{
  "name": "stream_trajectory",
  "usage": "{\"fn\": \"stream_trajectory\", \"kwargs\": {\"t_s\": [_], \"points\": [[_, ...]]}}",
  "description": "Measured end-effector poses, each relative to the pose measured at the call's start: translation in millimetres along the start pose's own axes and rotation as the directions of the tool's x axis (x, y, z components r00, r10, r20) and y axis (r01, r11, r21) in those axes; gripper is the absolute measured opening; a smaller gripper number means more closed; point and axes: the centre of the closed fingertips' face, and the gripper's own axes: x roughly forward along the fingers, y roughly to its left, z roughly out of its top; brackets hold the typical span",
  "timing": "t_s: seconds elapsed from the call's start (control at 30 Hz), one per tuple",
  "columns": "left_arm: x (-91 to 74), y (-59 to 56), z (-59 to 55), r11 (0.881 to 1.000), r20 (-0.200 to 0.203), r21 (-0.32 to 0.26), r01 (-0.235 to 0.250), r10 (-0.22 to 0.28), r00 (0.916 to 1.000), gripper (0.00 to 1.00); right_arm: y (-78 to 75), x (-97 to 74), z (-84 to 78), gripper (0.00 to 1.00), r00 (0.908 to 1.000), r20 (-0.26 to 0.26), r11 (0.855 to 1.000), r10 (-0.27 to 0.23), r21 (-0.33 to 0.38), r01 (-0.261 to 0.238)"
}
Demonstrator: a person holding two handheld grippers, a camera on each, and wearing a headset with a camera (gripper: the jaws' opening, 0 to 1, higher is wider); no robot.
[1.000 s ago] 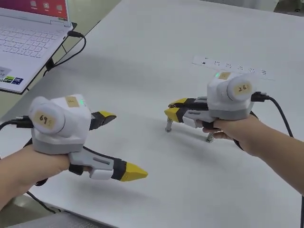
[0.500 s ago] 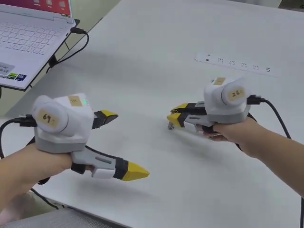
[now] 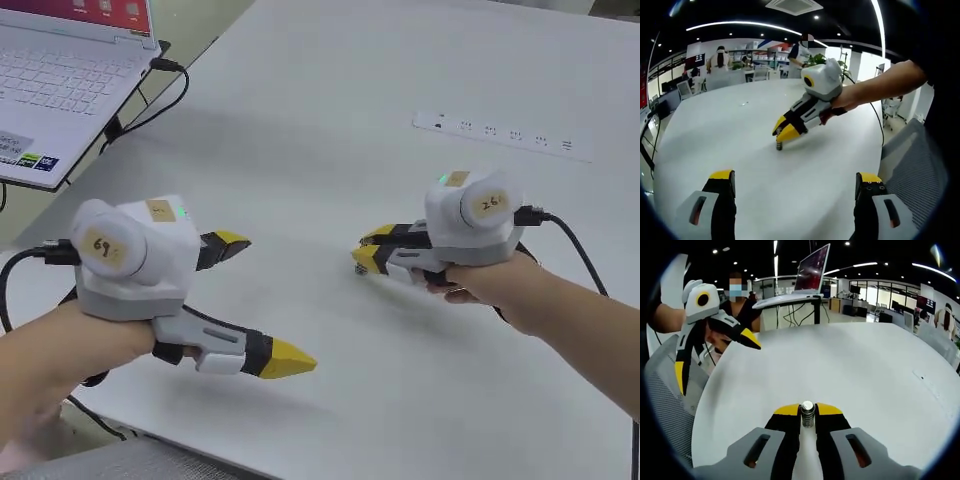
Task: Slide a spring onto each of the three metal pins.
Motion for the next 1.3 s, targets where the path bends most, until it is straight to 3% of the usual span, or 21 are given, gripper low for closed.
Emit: {"fn": "stream_trajectory", "kwargs": {"t_s": [0.27, 0.63, 0.9, 1.0, 1.17, 1.3], "points": [[9.2, -2.6, 15.3, 1.0, 0.025, 0.014, 0.012, -0.012, 0.9996, 0.96, -2.1, 0.8, -6.4, 0.1, 0.9996, -0.027, 1.0, 0.001, -0.016, -0.002], [13.7, -5.6, 18.6, 0.999, 0.022, 0.021, 0.025, -0.026, 0.9994, 0.96, -3.5, -6.9, 0.8, 0.15, 0.9999, -0.009, 1.0, -0.004, -0.009, 0.004], [16.8, -6.9, 16.4, 1.0, 0.015, 0.021, 0.02, -0.02, 0.9997, 0.94, 5.1, -27.3, 9.5, 0.17, 0.9996, 0.028, 0.999, -0.003, -0.039, 0.004], [19.2, -10.1, 22.9, 1.0, 0.036, 0.016, 0.024, -0.025, 0.999, 0.94, 4.3, -34.8, 9.5, 0.23, 0.9992, 0.036, 0.999, -0.019, -0.049, 0.021], [23.9, -13.9, 30.8, 0.999, 0.048, 0.025, 0.029, -0.03, 0.9984, 0.94, 3.3, -54.3, 11.7, 0.29, 0.9963, 0.073, 0.999, -0.045, -0.02, 0.047], [26.8, -15.0, 29.4, 0.999, 0.039, 0.019, 0.036, -0.037, 0.9985, 0.92, 5.0, -69.5, 13.4, 0.34, 0.9934, 0.098, 0.998, -0.06, -0.005, 0.061]]}}
